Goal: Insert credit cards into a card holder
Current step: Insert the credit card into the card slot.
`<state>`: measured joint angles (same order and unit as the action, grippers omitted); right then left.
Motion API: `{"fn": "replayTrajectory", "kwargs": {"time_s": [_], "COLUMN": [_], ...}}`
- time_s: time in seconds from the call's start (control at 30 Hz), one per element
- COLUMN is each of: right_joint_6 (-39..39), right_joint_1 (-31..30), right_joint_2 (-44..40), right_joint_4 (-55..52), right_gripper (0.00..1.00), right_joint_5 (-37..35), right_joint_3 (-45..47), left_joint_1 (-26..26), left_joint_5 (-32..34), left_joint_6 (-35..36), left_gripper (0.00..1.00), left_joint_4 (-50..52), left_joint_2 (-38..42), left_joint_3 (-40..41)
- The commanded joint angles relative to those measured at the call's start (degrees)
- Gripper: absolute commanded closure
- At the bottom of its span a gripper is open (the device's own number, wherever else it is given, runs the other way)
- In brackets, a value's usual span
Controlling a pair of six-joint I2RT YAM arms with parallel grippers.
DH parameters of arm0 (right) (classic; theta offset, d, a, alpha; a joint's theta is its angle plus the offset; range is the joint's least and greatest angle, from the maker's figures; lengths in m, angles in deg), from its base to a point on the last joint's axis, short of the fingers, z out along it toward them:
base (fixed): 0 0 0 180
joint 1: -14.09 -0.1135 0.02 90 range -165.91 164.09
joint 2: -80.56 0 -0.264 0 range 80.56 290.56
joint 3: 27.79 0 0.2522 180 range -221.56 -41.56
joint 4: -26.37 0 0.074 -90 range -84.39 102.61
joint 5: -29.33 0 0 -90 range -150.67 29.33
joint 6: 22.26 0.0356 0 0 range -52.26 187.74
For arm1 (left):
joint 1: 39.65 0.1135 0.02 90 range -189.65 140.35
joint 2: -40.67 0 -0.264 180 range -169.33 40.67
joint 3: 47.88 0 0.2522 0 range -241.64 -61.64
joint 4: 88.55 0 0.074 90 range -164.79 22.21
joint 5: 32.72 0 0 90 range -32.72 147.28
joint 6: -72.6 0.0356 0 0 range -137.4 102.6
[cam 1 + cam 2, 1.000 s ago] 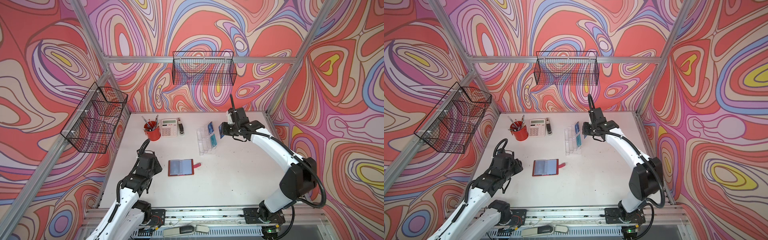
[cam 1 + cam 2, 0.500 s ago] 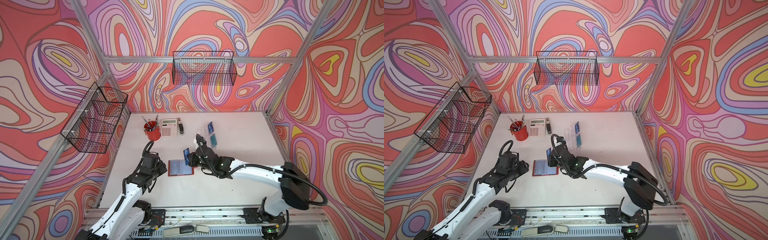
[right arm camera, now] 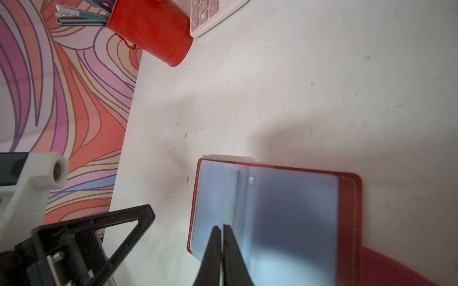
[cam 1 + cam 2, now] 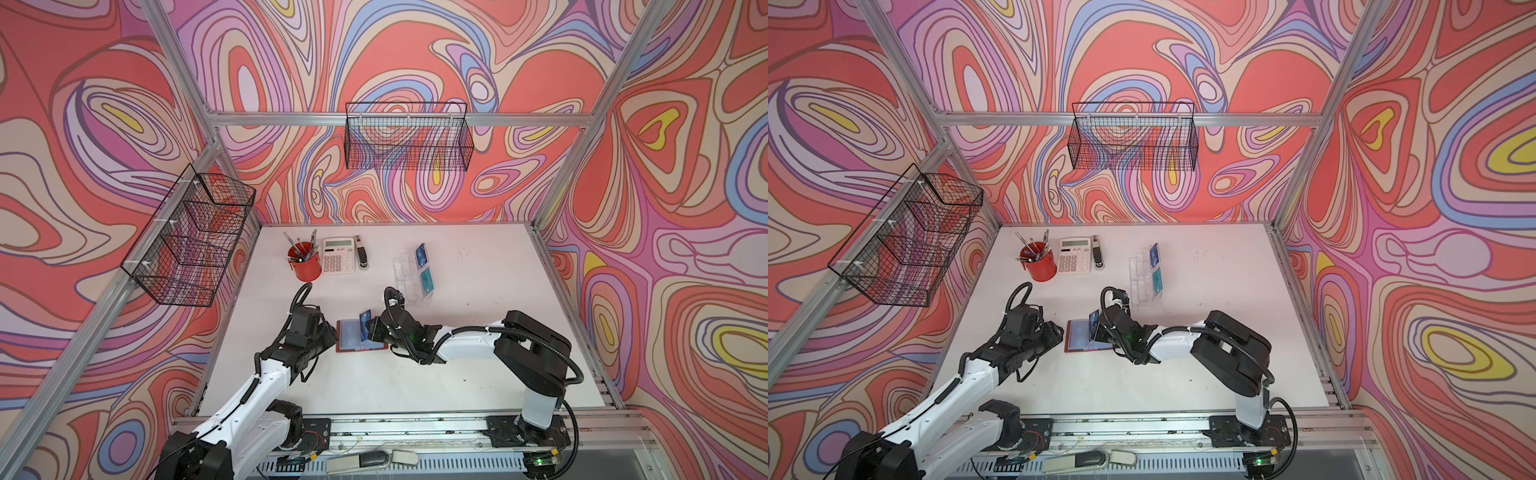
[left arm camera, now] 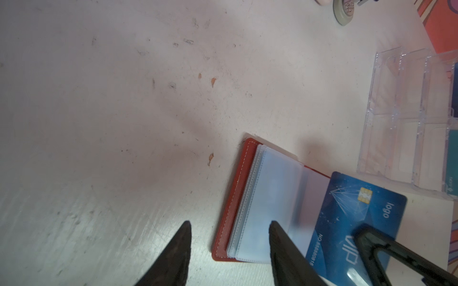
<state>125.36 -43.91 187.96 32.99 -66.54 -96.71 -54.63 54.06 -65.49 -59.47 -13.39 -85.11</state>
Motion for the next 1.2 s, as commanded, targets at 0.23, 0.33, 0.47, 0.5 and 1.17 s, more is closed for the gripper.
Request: {"fn": "replayTrajectory", "kwargs": {"time_s": [0.23, 0.33, 0.47, 0.5, 1.17], "right_joint_6": [4.0, 4.7, 5.2, 5.3, 6.0], "right_joint_1": [0.2, 0.2, 0.2, 0.2, 0.4], "right_joint_2": [3.5, 4.1, 4.7, 5.0, 3.1], "right_joint_4": [4.9, 5.3, 5.8, 6.0, 8.6], "right_gripper": [1.00, 1.00, 1.00, 1.00, 1.00], "right_joint_5": [0.7, 0.7, 0.7, 0.9, 1.6], "right_joint_3": [1.5, 2.0, 2.4, 2.4, 3.8], "left_joint_1": [0.2, 0.2, 0.2, 0.3, 0.2], "left_joint_5": [0.0, -0.1, -0.2, -0.2, 0.8], "left_joint_6": [-1.4, -1.6, -1.7, -1.7, -4.4], "left_gripper": [0.47, 0.47, 0.48, 0.48, 0.51], "left_joint_4": [-2.9, -3.3, -3.4, -3.5, -8.8], "left_joint_2": [-0.5, -0.8, -1.1, -1.2, -6.0], "left_joint_3": [1.1, 1.2, 1.1, 1.2, 3.7]}}
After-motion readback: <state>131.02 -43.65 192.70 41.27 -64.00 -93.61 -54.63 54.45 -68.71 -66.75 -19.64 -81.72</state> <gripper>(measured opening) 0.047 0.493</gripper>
